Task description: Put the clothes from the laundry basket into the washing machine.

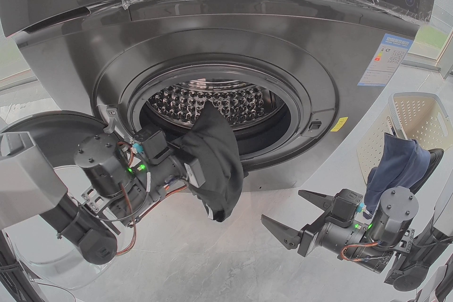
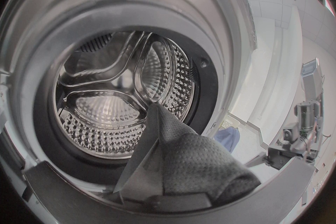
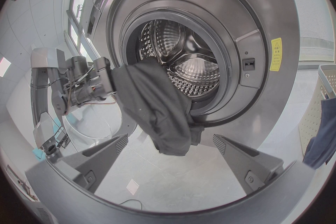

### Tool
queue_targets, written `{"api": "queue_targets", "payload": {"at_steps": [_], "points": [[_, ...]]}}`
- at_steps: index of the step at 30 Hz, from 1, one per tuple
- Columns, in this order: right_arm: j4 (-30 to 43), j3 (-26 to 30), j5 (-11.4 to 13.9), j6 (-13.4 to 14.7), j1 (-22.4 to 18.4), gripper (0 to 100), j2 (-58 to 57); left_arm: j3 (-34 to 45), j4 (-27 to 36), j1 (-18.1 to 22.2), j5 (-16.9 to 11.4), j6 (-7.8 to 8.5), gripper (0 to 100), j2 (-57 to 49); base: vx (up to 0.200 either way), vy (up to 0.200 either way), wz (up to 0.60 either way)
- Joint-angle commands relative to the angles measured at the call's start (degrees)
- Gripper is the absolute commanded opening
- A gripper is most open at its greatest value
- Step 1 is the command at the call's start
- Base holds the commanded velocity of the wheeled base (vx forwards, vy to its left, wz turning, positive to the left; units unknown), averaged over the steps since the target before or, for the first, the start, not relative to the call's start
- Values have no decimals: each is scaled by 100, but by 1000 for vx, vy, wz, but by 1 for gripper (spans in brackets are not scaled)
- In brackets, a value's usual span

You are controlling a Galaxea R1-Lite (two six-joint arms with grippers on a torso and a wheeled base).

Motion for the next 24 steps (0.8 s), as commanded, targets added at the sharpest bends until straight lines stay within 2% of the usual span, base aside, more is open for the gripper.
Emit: {"api": "queue_targets", "payload": {"at_steps": [1,5,6,8,10,14,18,20,21,22,23,24], "points": [[-1,87,-36,-19,25,100,34,-919,-1,99,-43,-36,0,843,0,0,0],[-1,96,-63,-19,16,100,25,-1218,8,178,19,-45,0,1115,0,0,0],[-1,87,-116,-28,16,100,8,-1517,34,204,80,-45,0,1300,0,0,0],[-1,87,-116,-28,16,100,8,-1517,34,204,80,-45,0,1300,0,0,0],[-1,87,-133,-28,33,100,-1,-2185,95,336,362,-45,0,1678,0,0,0],[-1,87,-195,-28,16,100,-1,-2668,262,345,590,-45,0,1854,0,0,0],[-1,69,-634,-10,42,100,34,-3028,526,319,704,-45,0,1862,0,0,0],[8,25,-1100,25,95,100,34,-3362,746,310,792,-45,0,1871,0,0,0],[-1,25,-1126,25,104,100,34,-3380,763,310,801,-45,0,1871,0,0,0],[-1,17,-1504,43,174,100,43,-3600,895,310,810,-45,0,1906,0,0,0],[-1,8,-1654,60,209,100,43,-3679,939,310,810,-45,0,1933,0,0,0],[-1,8,-1654,60,209,100,43,-3679,939,310,810,-45,0,1933,0,0,0]]}}
